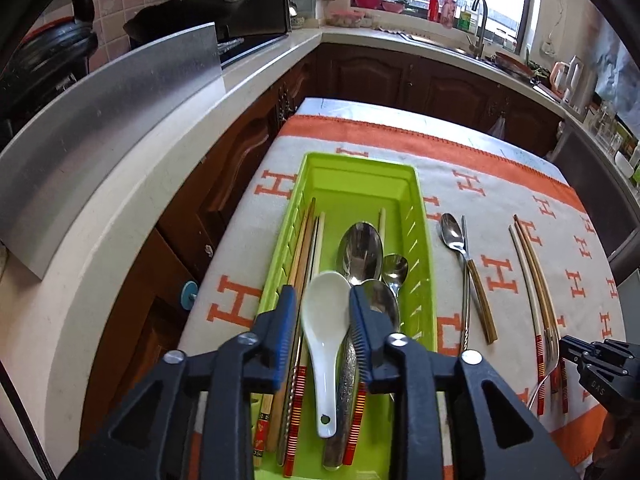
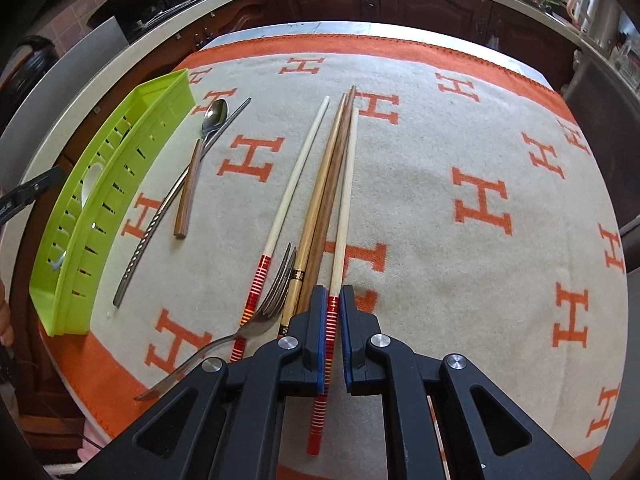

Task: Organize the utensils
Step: 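Lower the white spoon into the green tray and open the left tool, then carry the striped chopstick into the green tray and open the right tool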

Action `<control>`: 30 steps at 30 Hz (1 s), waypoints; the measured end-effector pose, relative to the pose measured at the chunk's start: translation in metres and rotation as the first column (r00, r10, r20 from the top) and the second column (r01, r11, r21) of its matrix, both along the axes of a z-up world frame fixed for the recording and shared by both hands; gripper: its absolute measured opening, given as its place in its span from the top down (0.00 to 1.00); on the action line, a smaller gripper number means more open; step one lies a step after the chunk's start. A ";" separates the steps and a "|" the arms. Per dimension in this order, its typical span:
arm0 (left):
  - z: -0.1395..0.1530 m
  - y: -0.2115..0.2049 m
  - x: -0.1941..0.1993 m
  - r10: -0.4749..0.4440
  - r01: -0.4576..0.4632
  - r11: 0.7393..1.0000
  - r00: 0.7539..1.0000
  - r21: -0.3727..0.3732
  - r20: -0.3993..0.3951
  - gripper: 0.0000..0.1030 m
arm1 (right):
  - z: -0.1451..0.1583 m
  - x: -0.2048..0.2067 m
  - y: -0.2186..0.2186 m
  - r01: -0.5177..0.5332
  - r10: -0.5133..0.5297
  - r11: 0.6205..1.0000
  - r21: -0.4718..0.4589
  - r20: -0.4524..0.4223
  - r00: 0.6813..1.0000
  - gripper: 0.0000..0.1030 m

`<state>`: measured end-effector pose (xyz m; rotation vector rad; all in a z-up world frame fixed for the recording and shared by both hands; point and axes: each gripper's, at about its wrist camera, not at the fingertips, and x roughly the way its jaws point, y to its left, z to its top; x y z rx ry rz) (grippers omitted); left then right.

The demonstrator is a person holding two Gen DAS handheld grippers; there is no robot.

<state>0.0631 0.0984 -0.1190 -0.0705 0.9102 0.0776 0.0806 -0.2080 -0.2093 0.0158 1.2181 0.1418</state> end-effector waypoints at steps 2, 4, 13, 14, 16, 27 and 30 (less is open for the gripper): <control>0.007 0.001 -0.004 0.001 -0.001 1.000 1.000 0.000 0.023 0.68 | 0.002 0.001 -0.008 0.046 -0.045 0.998 0.048 -0.022 0.999 0.96; 0.013 0.003 -0.009 0.004 -0.004 1.000 0.999 -0.005 0.040 0.62 | 0.009 0.001 -0.013 0.085 -0.083 0.993 0.079 -0.022 0.996 0.96; 0.033 0.030 -0.022 0.107 -0.110 0.993 0.991 0.032 0.074 0.47 | 0.076 -0.007 0.015 0.082 -0.086 0.972 0.219 0.010 0.996 0.96; 0.034 0.034 -0.025 0.117 -0.120 0.992 0.990 0.033 0.083 0.47 | 0.082 -0.007 0.027 0.059 -0.063 0.972 0.229 0.009 0.998 0.96; 0.038 0.041 -0.031 0.129 -0.133 0.991 0.987 0.031 0.099 0.46 | 0.091 -0.005 0.052 0.021 -0.022 0.969 0.247 0.002 1.000 0.96; 0.044 0.086 -0.046 0.250 -0.254 0.966 0.963 0.041 0.098 0.32 | 0.078 0.024 0.196 -0.066 0.107 0.944 0.323 -0.110 0.988 0.95; 0.043 0.093 -0.047 0.254 -0.259 0.965 0.963 0.048 0.088 0.30 | 0.064 0.037 0.216 -0.056 0.108 0.942 0.331 -0.138 0.985 0.95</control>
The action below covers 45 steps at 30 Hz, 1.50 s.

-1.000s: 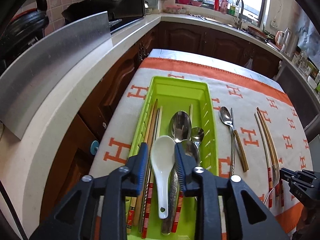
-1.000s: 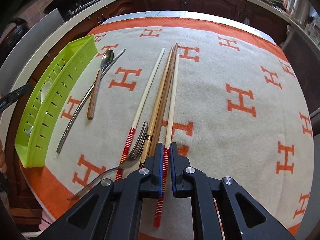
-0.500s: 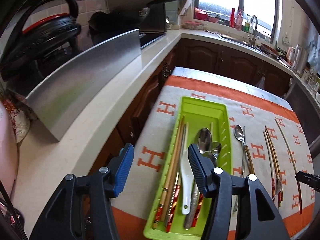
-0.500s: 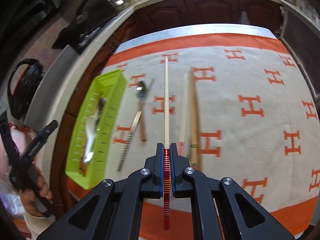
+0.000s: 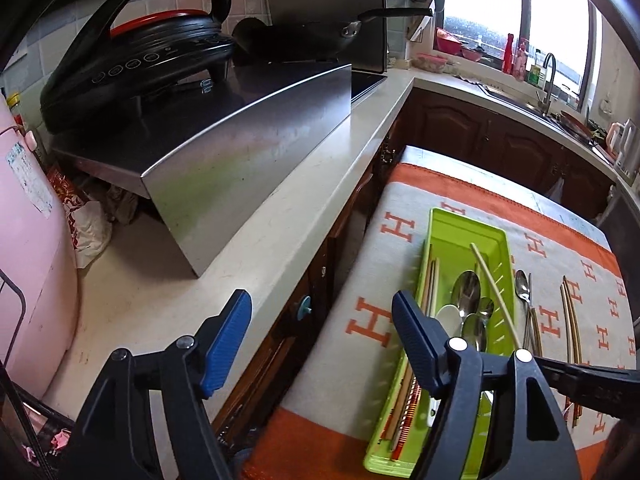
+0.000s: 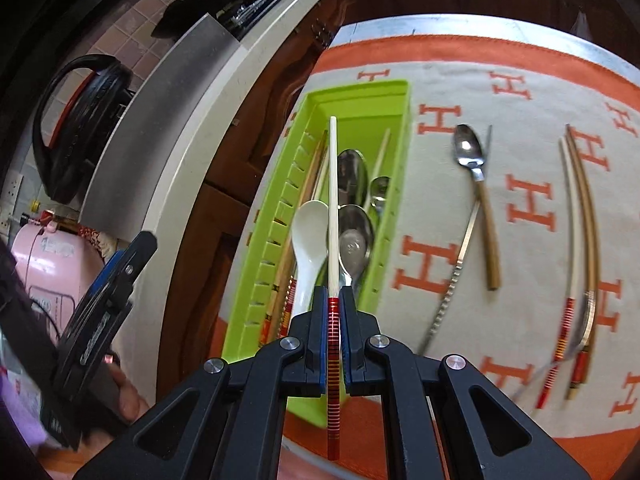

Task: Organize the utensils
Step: 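Carry the striped chopstick into the green tray and open the right tool, then move both tools back over the remaining utensils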

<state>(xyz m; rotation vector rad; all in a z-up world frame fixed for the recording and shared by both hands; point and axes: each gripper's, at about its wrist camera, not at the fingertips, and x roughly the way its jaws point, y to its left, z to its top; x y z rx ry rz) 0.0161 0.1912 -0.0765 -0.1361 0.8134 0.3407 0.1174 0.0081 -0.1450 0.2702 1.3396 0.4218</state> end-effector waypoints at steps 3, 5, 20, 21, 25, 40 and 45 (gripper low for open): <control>-0.004 0.001 0.002 -0.001 0.002 0.999 1.000 0.039 -0.030 0.25 | -0.007 0.008 0.018 0.005 -0.005 1.000 0.011 -0.009 1.000 0.95; -0.008 0.001 0.004 -0.002 0.005 0.999 0.999 0.053 -0.052 0.23 | -0.011 0.015 0.029 0.007 -0.007 0.999 0.036 -0.025 1.000 0.95; -0.022 -0.007 0.010 -0.015 0.025 0.997 0.993 0.078 -0.120 0.21 | -0.014 0.012 0.017 -0.012 0.015 0.996 0.088 -0.036 0.999 0.88; -0.022 -0.010 0.011 -0.023 0.033 0.996 0.992 0.077 -0.121 0.21 | -0.012 0.011 0.011 -0.009 0.011 0.997 0.083 -0.030 0.999 0.87; -0.022 -0.020 0.011 -0.060 0.068 0.996 0.990 0.062 -0.131 0.20 | -0.005 0.006 -0.017 0.008 -0.008 0.998 0.061 -0.009 1.000 0.87; -0.008 -0.102 0.033 -0.267 0.265 0.964 0.951 -0.034 -0.154 0.20 | 0.022 -0.001 -0.164 0.177 -0.180 0.983 0.046 0.078 0.981 0.82; -0.003 -0.140 0.052 -0.340 0.329 0.940 0.929 -0.095 -0.148 0.20 | 0.018 -0.001 -0.205 0.217 -0.222 0.974 0.070 0.074 0.972 0.82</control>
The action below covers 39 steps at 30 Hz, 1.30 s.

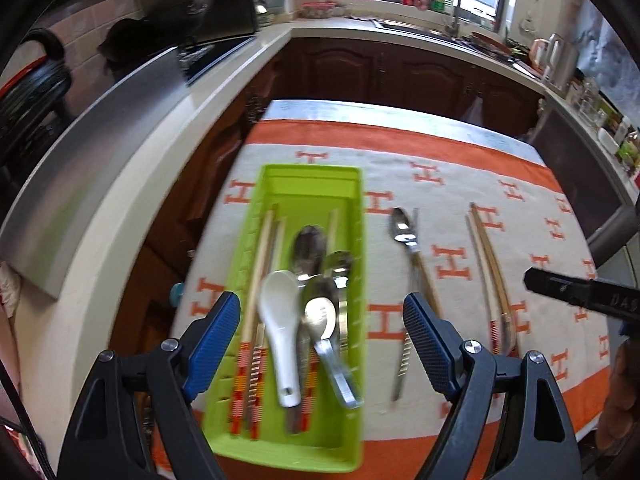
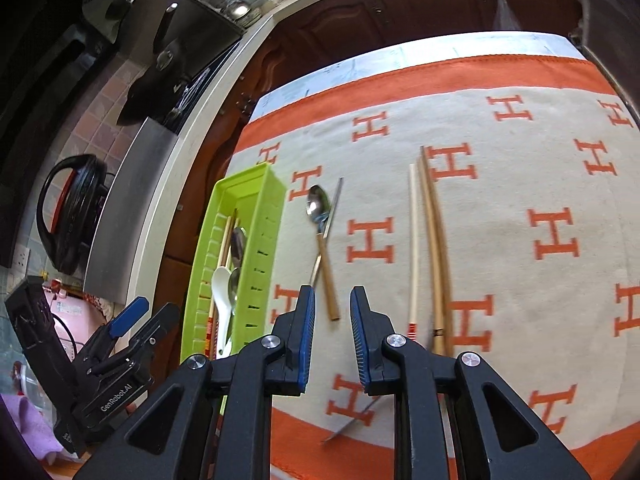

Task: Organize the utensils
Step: 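Move both tools back over the remaining utensils, then grasp the wooden-handled steel spoon with the left tool and lift it over the tray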

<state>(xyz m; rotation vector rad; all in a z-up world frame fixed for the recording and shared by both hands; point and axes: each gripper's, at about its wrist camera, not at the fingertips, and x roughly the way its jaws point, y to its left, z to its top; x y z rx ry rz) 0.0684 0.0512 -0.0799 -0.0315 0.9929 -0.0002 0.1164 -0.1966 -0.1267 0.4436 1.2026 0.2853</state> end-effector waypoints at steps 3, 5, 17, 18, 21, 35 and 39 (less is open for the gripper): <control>-0.002 -0.020 0.015 -0.021 0.020 0.999 0.999 -0.047 -0.025 0.20 | -0.006 -0.001 -0.017 0.016 -0.016 1.000 0.016 -0.004 1.000 0.82; -0.007 -0.031 0.026 -0.028 0.024 0.997 0.998 -0.079 -0.048 0.24 | -0.012 0.000 -0.030 0.030 -0.030 0.999 0.029 -0.012 0.999 0.82; -0.080 -0.082 0.093 -0.044 -0.022 0.977 0.953 -0.213 -0.300 0.66 | -0.042 0.011 -0.079 0.087 -0.083 0.991 0.104 -0.044 0.996 0.82; -0.084 -0.084 0.096 -0.040 -0.029 0.977 0.949 -0.211 -0.314 0.67 | -0.045 0.012 -0.082 0.089 -0.085 0.990 0.108 -0.046 0.995 0.82; -0.092 -0.088 0.099 -0.025 -0.042 0.980 0.943 -0.194 -0.332 0.67 | -0.052 0.014 -0.088 0.097 -0.091 0.988 0.118 -0.053 0.994 0.82; -0.112 -0.106 0.114 -0.015 -0.041 0.988 0.935 -0.149 -0.355 0.79 | -0.065 0.020 -0.090 0.098 -0.090 0.986 0.136 -0.060 0.994 0.82; -0.111 -0.112 0.117 -0.009 -0.028 0.993 0.950 -0.112 -0.313 0.79 | -0.065 0.019 -0.089 0.094 -0.087 0.986 0.137 -0.060 0.994 0.82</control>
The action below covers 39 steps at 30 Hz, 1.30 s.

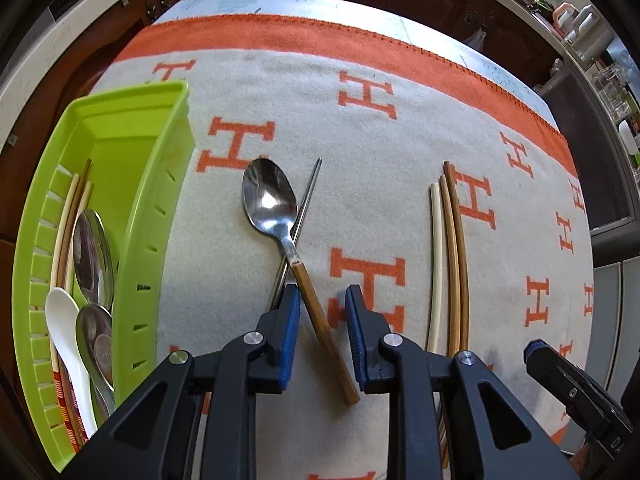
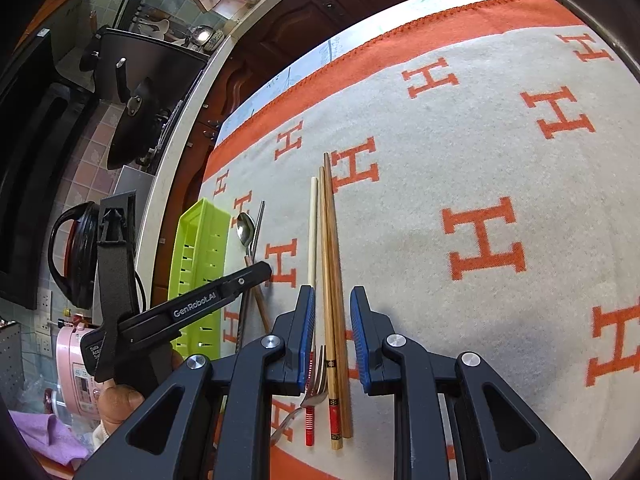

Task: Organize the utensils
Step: 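Grasp the wooden-handled steel spoon with the left tool and lift it over the tray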

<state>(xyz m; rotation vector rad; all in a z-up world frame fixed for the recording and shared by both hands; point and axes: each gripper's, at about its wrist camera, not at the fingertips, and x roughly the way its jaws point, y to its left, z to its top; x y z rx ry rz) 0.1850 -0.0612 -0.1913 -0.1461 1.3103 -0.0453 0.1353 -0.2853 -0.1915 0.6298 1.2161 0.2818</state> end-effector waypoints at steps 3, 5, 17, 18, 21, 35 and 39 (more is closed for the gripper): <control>0.000 -0.003 -0.003 -0.007 0.005 0.999 0.998 0.036 0.055 0.90 | 0.002 -0.001 0.004 -0.009 0.009 1.000 0.001 0.000 1.000 0.82; 0.001 0.001 -0.004 -0.001 0.000 1.000 0.997 0.016 0.073 0.93 | 0.003 -0.001 0.008 -0.019 0.019 1.000 -0.001 0.002 1.000 0.82; 0.081 0.048 -0.043 -0.004 0.017 0.998 0.971 -0.053 0.240 0.95 | 0.018 0.003 0.048 -0.109 0.110 0.994 -0.024 0.019 0.994 0.82; 0.090 0.056 -0.048 0.000 0.012 0.999 0.966 -0.045 0.258 0.95 | 0.019 0.003 0.053 -0.119 0.119 0.993 -0.026 0.018 0.993 0.82; 0.108 0.078 -0.060 0.020 -0.013 1.000 0.956 -0.025 0.294 0.95 | 0.019 0.006 0.076 -0.160 0.160 0.986 -0.037 0.013 0.987 0.82; 0.089 0.186 -0.115 0.135 -0.144 0.989 0.948 0.011 0.287 0.95 | -0.010 0.043 0.188 -0.247 0.239 0.953 -0.177 -0.068 0.969 0.82; 0.072 0.188 -0.123 0.122 -0.126 0.992 0.955 -0.002 0.272 0.95 | -0.018 0.055 0.204 -0.233 0.216 0.944 -0.236 -0.094 0.972 0.82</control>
